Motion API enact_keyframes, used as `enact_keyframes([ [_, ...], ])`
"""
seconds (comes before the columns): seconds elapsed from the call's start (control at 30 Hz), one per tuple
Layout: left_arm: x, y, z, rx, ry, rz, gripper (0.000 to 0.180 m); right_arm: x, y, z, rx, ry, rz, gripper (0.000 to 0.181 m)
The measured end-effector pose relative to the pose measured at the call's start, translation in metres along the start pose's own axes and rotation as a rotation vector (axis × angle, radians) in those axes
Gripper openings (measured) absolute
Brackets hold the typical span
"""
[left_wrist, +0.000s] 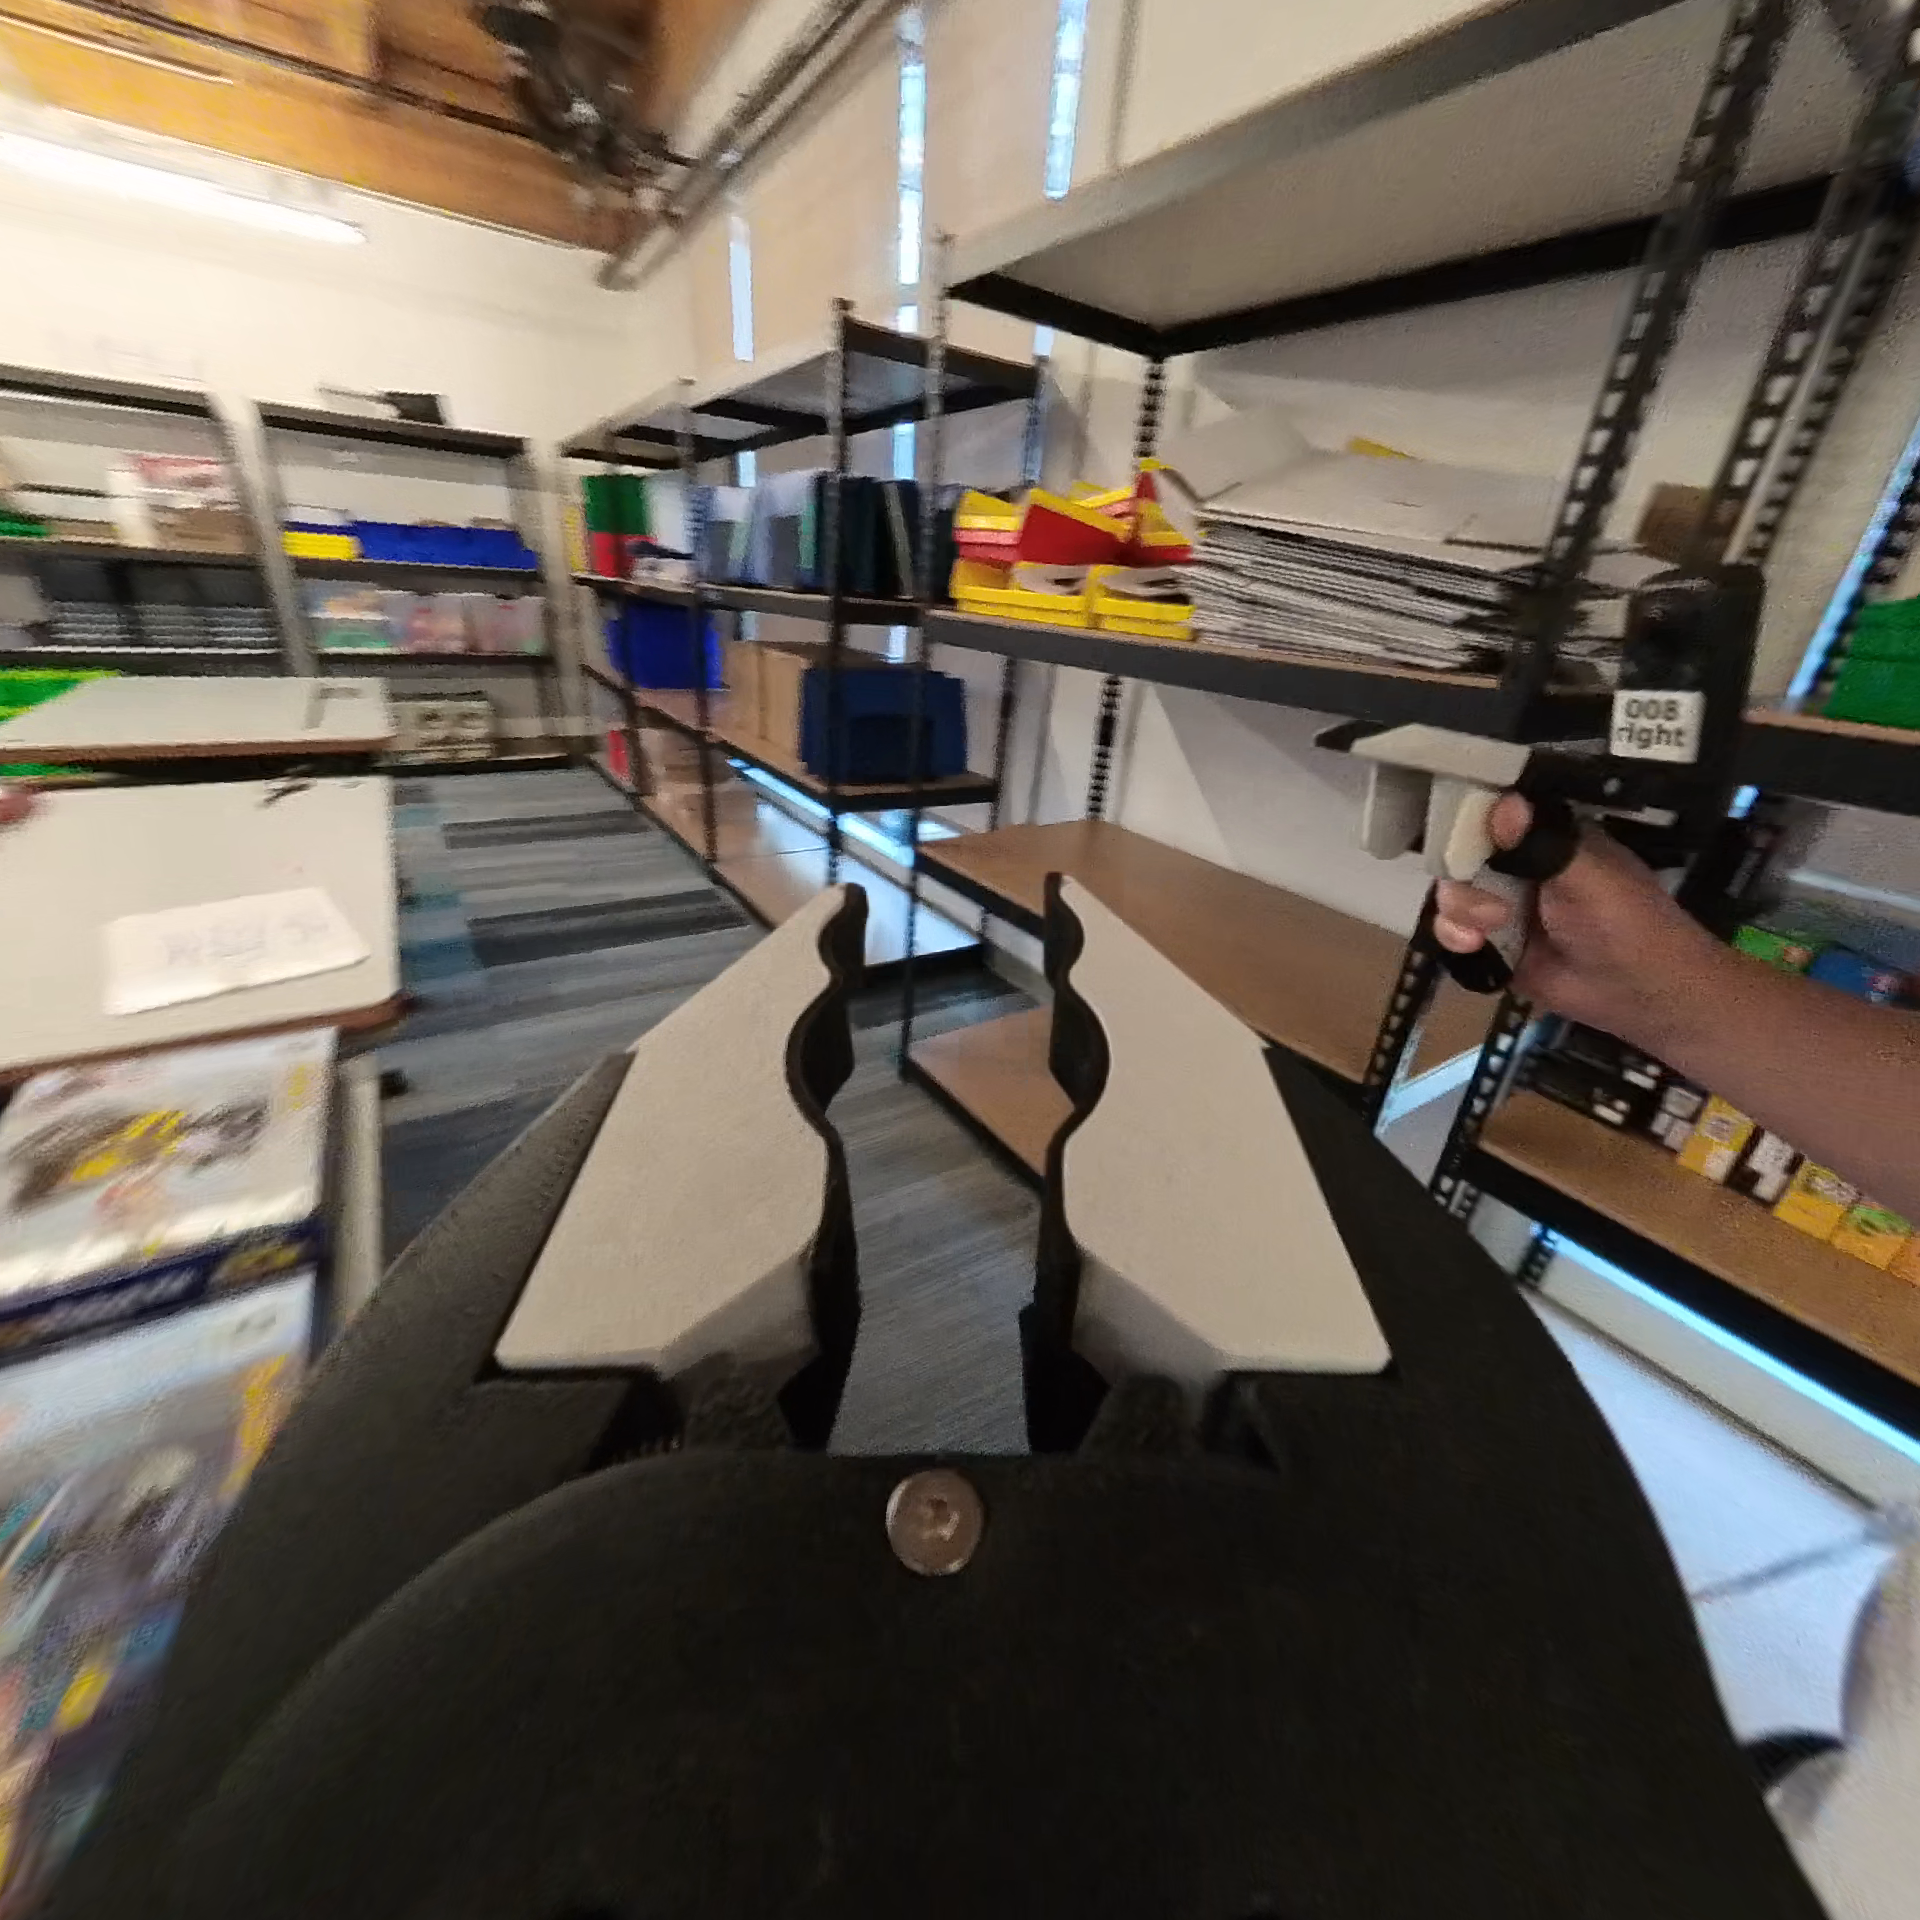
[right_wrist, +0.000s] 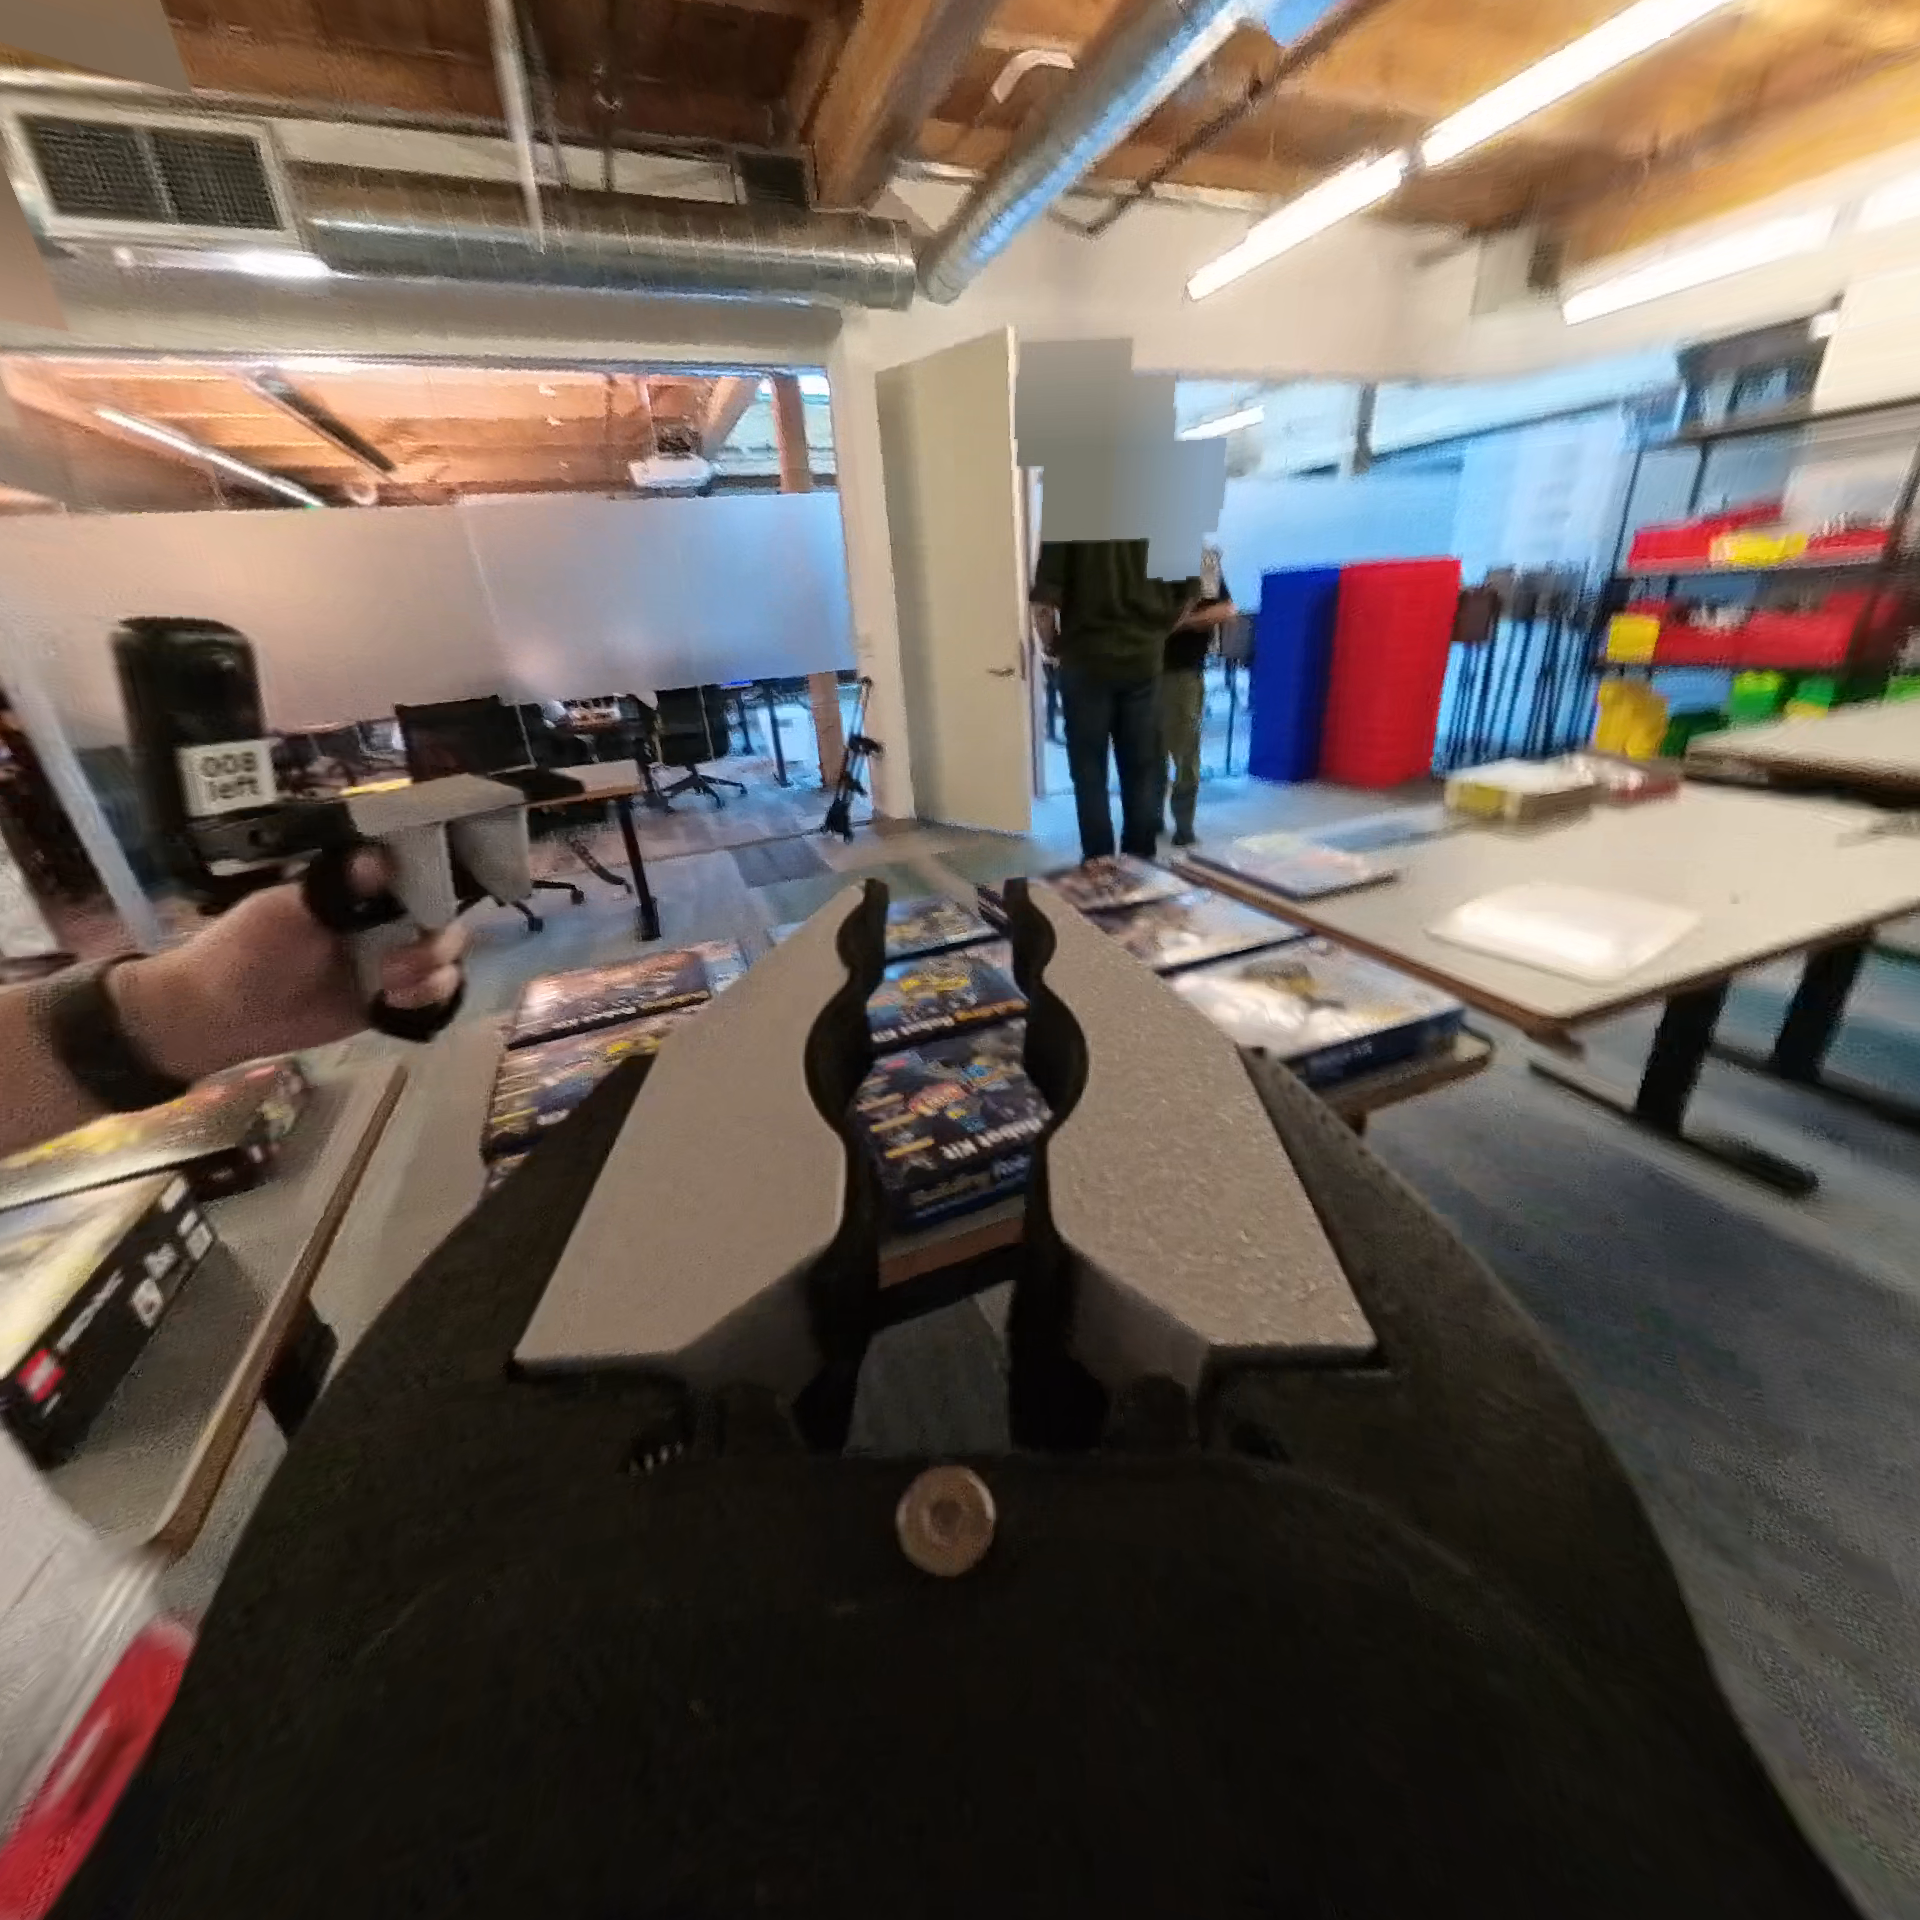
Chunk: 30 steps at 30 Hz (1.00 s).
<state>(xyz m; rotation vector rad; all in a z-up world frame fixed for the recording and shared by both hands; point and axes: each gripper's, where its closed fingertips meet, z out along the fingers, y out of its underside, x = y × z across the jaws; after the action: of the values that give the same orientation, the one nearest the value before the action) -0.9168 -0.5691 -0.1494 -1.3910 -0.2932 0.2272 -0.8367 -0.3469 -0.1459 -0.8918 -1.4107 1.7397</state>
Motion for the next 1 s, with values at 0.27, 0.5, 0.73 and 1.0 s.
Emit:
enact_keyframes([
  [0.27,-0.088,0.026,0.259,0.017,0.239,-0.041,0.03,0.213,0.018,-0.041,-0.162,0.385,-0.214,0.014],
  [0.5,-0.202,0.061,0.453,0.026,0.142,-0.112,0.027,0.426,0.007,-0.021,-0.194,0.469,-0.251,0.027],
  [0.73,-0.332,0.068,0.582,0.02,-0.038,-0.035,0.027,0.637,-0.042,0.107,-0.143,0.342,-0.283,0.018],
  [1.0,-0.514,0.095,0.739,0.012,-0.125,0.039,0.023,0.882,0.02,0.221,-0.274,0.348,-0.356,0.028],
])
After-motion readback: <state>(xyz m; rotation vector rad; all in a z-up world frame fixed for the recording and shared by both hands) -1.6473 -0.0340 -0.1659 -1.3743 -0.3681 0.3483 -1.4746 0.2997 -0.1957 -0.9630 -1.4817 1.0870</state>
